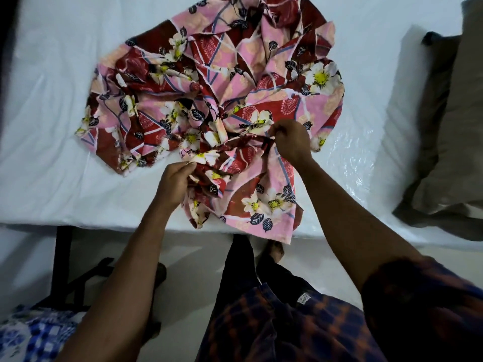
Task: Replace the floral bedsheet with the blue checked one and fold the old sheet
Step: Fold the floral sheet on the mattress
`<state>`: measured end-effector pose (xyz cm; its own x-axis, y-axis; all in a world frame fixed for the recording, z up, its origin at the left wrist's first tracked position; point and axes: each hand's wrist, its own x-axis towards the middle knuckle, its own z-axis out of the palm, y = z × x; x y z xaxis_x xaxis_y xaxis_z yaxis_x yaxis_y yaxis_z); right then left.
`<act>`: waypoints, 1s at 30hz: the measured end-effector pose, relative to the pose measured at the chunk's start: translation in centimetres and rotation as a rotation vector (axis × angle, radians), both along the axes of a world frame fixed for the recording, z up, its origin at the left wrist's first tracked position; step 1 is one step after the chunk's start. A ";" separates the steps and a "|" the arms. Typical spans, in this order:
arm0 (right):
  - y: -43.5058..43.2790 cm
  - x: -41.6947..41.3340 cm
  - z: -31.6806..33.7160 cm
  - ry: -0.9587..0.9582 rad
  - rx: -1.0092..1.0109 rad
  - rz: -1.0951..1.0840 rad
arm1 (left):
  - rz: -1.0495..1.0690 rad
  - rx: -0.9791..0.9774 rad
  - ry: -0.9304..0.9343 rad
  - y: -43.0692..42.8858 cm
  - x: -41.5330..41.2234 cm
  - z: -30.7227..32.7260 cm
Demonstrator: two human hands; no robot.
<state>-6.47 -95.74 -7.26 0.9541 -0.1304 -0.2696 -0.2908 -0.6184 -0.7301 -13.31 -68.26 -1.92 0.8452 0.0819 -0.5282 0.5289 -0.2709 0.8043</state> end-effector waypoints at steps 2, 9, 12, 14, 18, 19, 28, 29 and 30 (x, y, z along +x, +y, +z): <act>0.7 1.2 0.2 0.093 0.237 -0.080 | 0.070 -0.049 0.024 -0.3 -0.7 0.4; 8.1 -5.4 -2.3 0.671 0.701 -0.420 | 0.246 -0.099 -0.022 -1.7 -1.6 0.9; 9.8 -6.3 -3.1 0.796 1.050 -0.784 | 0.141 0.013 -0.061 -0.9 -1.8 0.1; 9.4 -5.0 -2.4 0.651 1.157 -0.924 | -0.036 0.186 -0.118 0.0 -2.1 -0.4; 6.9 -0.5 1.6 0.252 1.138 -1.027 | -0.441 0.666 -0.314 1.9 -2.7 -1.6; 6.7 0.4 3.0 0.165 1.026 -0.987 | -0.490 0.713 -0.325 1.9 -2.7 -2.0; 15.0 7.4 9.0 -0.192 0.438 0.374 | -0.156 0.178 0.110 0.7 -1.5 -2.4; 14.9 7.4 7.2 -0.032 0.408 0.462 | -0.058 0.130 0.163 1.3 -1.8 -2.7; 14.5 7.0 5.1 0.103 0.312 0.526 | 0.014 0.119 0.216 1.9 -2.1 -3.4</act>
